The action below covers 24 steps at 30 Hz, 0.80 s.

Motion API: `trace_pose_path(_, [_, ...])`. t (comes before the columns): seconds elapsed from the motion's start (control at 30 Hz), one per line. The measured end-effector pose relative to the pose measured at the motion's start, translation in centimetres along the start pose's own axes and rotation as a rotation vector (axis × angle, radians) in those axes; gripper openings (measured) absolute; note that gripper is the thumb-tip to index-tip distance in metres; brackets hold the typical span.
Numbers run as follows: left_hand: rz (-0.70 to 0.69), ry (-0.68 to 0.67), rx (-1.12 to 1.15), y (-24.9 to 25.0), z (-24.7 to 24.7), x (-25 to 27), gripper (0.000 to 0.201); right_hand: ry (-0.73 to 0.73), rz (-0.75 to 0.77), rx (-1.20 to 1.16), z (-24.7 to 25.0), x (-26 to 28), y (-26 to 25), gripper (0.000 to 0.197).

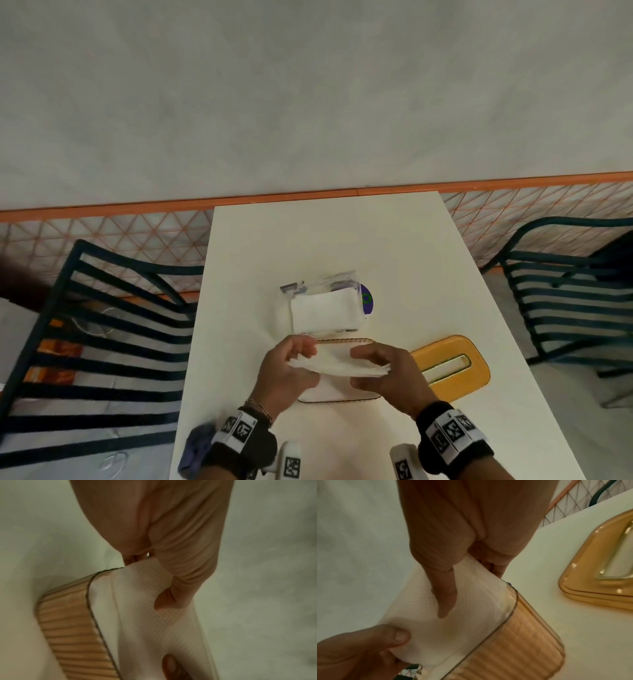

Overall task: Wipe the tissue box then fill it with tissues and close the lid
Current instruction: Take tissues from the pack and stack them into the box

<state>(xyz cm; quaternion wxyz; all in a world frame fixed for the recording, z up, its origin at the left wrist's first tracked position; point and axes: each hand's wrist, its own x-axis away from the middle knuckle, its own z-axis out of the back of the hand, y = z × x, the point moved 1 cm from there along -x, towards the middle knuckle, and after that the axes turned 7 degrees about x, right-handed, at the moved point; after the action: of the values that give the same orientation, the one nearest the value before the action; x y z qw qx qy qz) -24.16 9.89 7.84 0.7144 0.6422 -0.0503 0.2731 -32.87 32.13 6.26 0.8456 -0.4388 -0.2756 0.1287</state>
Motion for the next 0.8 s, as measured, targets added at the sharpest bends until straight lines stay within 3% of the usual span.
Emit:
trace_pose_path(0.1, [0.014, 0.105, 0.040, -0.8, -0.1, -0.1, 0.064, 0.064, -0.008, -0.075, 0.0, 0.2, 0.1, 0.054])
trace_pose_path(0.23, [0.010, 0.118, 0.029, -0.4, -1.1, 0.0, 0.065, 0.074, -0.006, -0.169, -0.5, 0.4, 0.2, 0.056])
trace_pose_path(0.5, [-0.035, 0.128, 0.091, 0.6, -1.6, -0.5, 0.044, 0.079, -0.036, -0.200, -1.0, 0.3, -1.7, 0.024])
trace_pose_path(0.7, [-0.037, 0.082, 0.078, 0.4, -0.5, -0.5, 0.054, 0.019, -0.022, -0.141, 0.2, 0.5, -1.3, 0.048])
trace_pose_path(0.8, [-0.004, 0.090, 0.073, -0.2, -1.1, -0.5, 0.056, 0.041, -0.051, -0.067, -0.4, 0.4, -0.6, 0.040])
